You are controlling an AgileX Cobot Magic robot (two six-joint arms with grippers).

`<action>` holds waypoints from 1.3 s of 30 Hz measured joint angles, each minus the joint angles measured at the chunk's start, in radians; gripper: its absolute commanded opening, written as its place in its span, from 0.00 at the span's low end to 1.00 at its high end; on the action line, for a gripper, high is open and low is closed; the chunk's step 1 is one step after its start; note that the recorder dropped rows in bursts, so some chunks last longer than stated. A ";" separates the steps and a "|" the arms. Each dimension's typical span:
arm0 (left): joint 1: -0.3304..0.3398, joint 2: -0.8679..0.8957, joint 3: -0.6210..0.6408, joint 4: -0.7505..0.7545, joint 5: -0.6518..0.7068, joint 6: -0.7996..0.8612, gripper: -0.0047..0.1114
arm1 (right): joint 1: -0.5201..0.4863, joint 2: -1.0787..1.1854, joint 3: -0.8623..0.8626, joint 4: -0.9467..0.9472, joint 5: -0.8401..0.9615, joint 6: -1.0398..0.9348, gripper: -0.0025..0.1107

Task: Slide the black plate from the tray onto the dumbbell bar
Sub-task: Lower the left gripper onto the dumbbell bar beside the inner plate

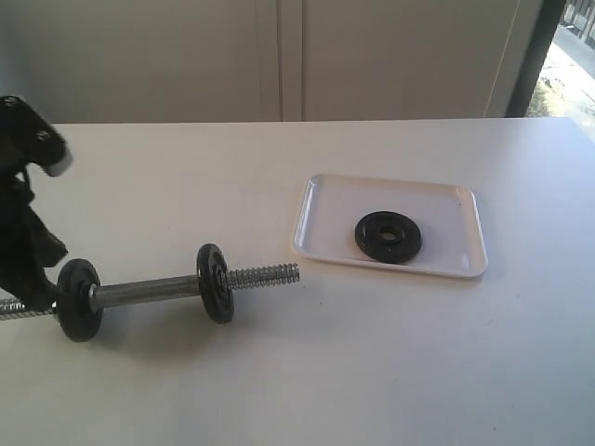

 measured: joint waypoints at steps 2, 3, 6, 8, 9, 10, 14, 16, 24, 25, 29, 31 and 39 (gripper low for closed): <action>-0.036 0.071 -0.070 -0.006 0.086 0.066 0.04 | 0.000 0.000 0.000 0.000 0.000 0.000 0.02; -0.048 0.100 -0.106 -0.009 0.115 0.099 0.04 | 0.000 0.000 0.000 0.000 0.000 0.000 0.02; -0.078 0.188 -0.189 -0.011 0.173 0.212 0.04 | 0.000 0.000 0.000 0.000 0.000 0.000 0.02; -0.087 0.236 -0.226 -0.013 0.176 0.306 0.04 | 0.000 0.000 0.000 0.000 0.000 0.000 0.02; -0.089 0.256 -0.235 -0.016 0.173 0.343 0.04 | 0.000 0.000 0.000 0.000 0.000 0.000 0.02; -0.089 0.273 -0.240 -0.016 0.166 0.383 0.06 | 0.000 0.000 0.000 0.000 0.000 0.000 0.02; -0.089 0.318 -0.244 -0.017 0.133 0.473 0.27 | 0.000 0.000 0.000 0.000 0.000 0.000 0.02; -0.089 0.332 -0.244 -0.034 0.115 0.507 0.46 | 0.000 0.000 0.000 0.000 0.000 0.000 0.02; -0.089 0.359 -0.244 -0.222 0.031 0.640 0.62 | 0.000 0.000 0.000 0.000 0.000 0.000 0.02; -0.089 0.371 -0.244 -0.240 0.024 0.650 0.62 | 0.000 0.000 0.000 0.000 0.000 0.000 0.02; -0.091 0.439 -0.244 -0.299 0.018 0.737 0.62 | 0.000 0.000 0.000 0.000 0.000 0.000 0.02; -0.091 0.465 -0.244 -0.306 0.007 0.767 0.62 | 0.000 0.000 0.000 0.000 0.000 0.000 0.02; -0.091 0.547 -0.244 -0.323 -0.039 0.802 0.62 | 0.000 0.000 0.000 0.000 0.000 0.000 0.02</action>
